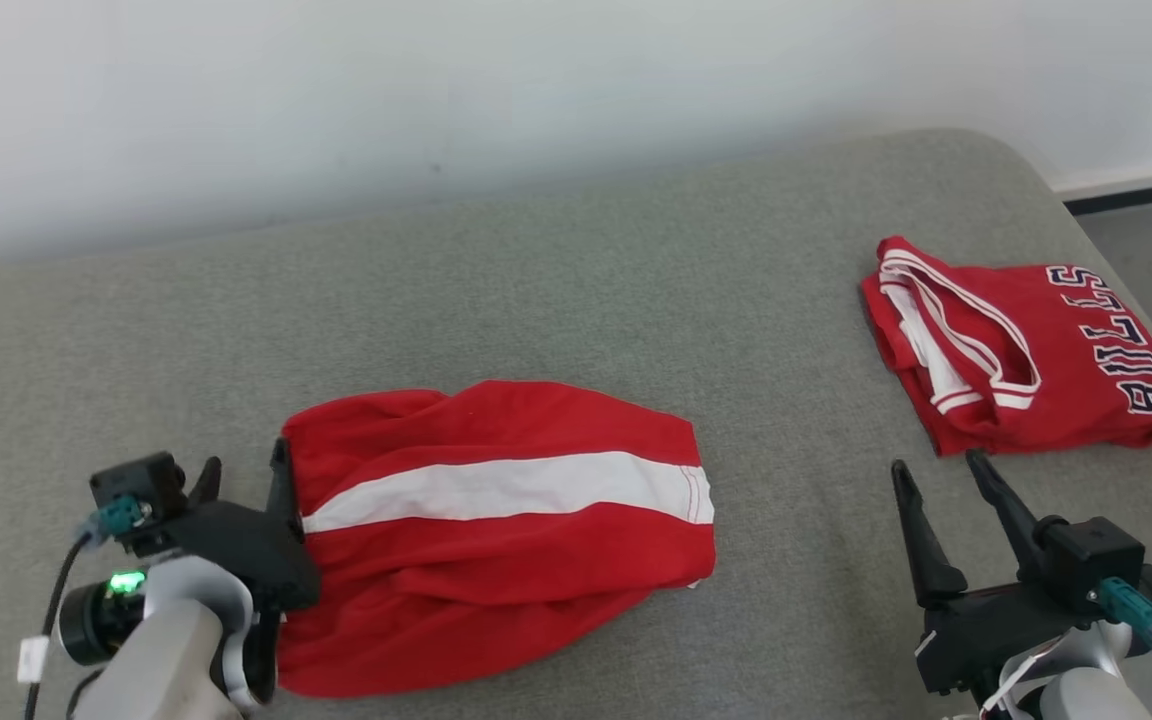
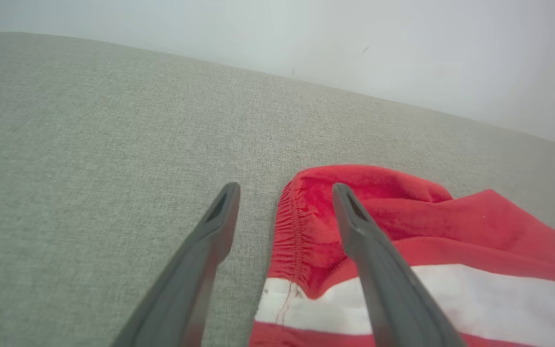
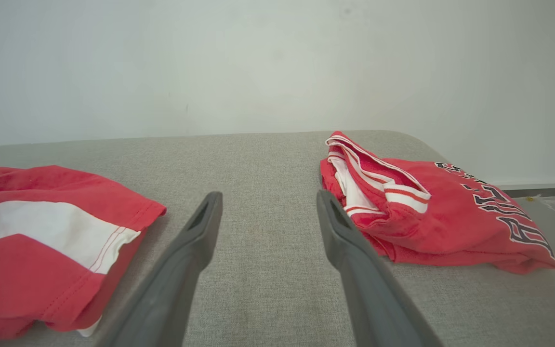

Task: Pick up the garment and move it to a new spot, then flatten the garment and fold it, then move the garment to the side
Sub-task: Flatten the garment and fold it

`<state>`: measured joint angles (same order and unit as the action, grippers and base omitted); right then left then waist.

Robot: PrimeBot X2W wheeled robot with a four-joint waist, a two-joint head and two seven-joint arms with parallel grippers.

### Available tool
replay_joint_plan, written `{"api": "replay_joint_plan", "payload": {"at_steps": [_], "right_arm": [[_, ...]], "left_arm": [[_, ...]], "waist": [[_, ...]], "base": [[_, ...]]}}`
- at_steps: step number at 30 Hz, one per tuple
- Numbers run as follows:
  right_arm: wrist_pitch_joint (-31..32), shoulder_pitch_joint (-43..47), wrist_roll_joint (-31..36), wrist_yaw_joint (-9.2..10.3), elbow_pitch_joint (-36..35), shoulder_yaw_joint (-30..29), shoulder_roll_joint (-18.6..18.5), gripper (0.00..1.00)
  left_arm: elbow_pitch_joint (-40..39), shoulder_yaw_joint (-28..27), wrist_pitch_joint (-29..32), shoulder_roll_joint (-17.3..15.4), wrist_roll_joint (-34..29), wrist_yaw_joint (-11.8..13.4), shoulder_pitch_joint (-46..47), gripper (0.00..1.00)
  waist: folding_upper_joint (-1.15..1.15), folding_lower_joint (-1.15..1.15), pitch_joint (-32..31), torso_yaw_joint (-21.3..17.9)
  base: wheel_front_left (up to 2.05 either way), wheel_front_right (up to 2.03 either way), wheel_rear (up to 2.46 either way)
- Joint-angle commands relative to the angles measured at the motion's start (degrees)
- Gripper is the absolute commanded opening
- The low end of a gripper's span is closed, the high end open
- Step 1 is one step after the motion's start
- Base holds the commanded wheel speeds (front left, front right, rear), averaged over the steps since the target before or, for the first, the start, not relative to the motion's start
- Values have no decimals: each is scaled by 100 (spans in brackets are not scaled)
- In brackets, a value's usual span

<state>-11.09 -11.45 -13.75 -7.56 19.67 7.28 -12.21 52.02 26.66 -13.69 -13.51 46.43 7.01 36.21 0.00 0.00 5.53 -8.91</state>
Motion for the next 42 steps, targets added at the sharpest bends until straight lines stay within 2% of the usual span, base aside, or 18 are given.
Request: {"api": "replay_joint_plan", "payload": {"at_steps": [1,3,6,8,12,17,24,33,42], "right_arm": [[15,68,27,17,-35,-37,-55,100],[30,102,24,17,-62,-68,-90,100],[72,168,24,17,-116,-113,-159,100],[90,212,5,16,-136,-129,-169,100],[137,278,-28,16,-183,-175,-140,100],[89,376,-252,16,-179,-266,-32,100],[21,490,-453,17,-72,-338,-5,100],[-24,612,-523,17,72,-353,-16,100],[-59,679,-524,17,161,-344,25,100]], "left_arm": [[-108,-19,-78,-8,-32,-43,-167,100],[-323,-116,-128,-8,-70,-109,-369,100],[-1355,-567,-154,-87,-467,-191,-916,100],[-1993,-871,-149,-66,-819,-193,-1356,100],[-3092,-1369,-152,9,-1492,-352,-2101,100],[-3874,-1806,-153,163,-2141,-593,-2927,100],[-4216,-2182,-152,311,-2698,-907,-3625,100],[-4260,-2372,-153,454,-3019,-1045,-4092,100],[-4260,-2528,-153,566,-3169,-1158,-4182,100]], "waist": [[0,0,-128,142],[0,0,-211,226],[0,0,-378,405],[0,0,-457,486],[0,0,-578,626],[0,0,-723,730],[0,0,-893,770],[0,0,-1019,738],[0,0,-1050,727]], "base": [[0,0,0],[0,0,0],[0,0,0],[0,0,0],[0,0,0],[0,0,0],[0,0,0],[0,0,0],[0,0,0]]}}
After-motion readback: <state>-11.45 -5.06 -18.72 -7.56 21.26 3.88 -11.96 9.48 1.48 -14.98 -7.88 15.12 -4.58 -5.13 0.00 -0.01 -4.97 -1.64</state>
